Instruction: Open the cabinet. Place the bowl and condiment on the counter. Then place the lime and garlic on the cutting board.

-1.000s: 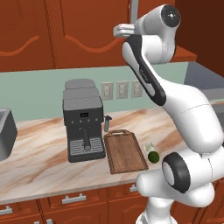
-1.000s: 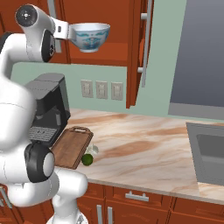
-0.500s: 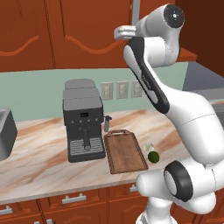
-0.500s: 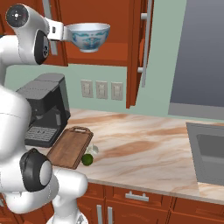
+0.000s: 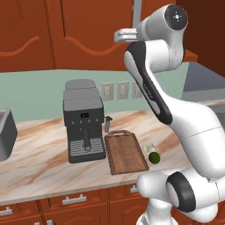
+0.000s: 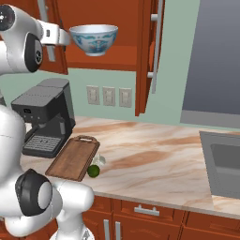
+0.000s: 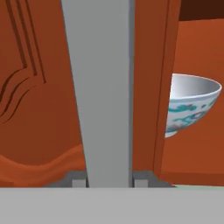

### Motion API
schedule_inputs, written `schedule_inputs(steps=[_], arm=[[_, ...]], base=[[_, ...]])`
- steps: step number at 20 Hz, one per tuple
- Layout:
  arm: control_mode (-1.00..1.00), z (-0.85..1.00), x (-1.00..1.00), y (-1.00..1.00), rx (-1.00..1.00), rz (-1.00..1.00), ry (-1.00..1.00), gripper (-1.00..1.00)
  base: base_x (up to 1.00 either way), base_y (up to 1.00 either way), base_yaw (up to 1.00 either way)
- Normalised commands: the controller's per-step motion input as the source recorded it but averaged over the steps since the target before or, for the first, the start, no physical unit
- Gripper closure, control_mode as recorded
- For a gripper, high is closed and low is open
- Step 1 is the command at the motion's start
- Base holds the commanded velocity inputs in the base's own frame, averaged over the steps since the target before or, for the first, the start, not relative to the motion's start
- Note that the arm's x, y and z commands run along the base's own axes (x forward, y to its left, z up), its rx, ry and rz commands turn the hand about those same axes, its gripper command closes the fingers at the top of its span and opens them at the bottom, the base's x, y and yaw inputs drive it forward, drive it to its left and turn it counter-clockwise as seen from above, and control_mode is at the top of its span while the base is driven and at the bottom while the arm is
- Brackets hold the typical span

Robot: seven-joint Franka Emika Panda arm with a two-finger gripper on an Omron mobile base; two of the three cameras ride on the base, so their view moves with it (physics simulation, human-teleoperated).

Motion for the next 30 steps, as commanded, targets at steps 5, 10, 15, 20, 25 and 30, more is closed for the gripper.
schedule_inputs(steps=[5,10,15,20,25,30], arm=[[-1.0,0.18,-0.48,0.04,-0.06,-0.01,0.0,1.0],[-1.0,0.16,-0.51,0.07,-0.08,-0.01,0.0,1.0],[-1.0,0.06,-0.62,0.04,-0.08,-0.01,-0.02,1.0],[-1.0,0.02,-0.68,0.0,-0.06,0.0,-0.05,1.0],[-1.0,0.0,-0.64,0.0,-0.05,-0.02,-0.08,1.0],[-1.0,0.0,-0.51,0.05,-0.07,-0.03,-0.07,-1.0]], base=[[0.0,0.0,0.0],[0.0,0.0,0.0],[0.0,0.0,0.0],[0.0,0.0,0.0],[0.0,0.0,0.0],[0.0,0.0,0.0]])
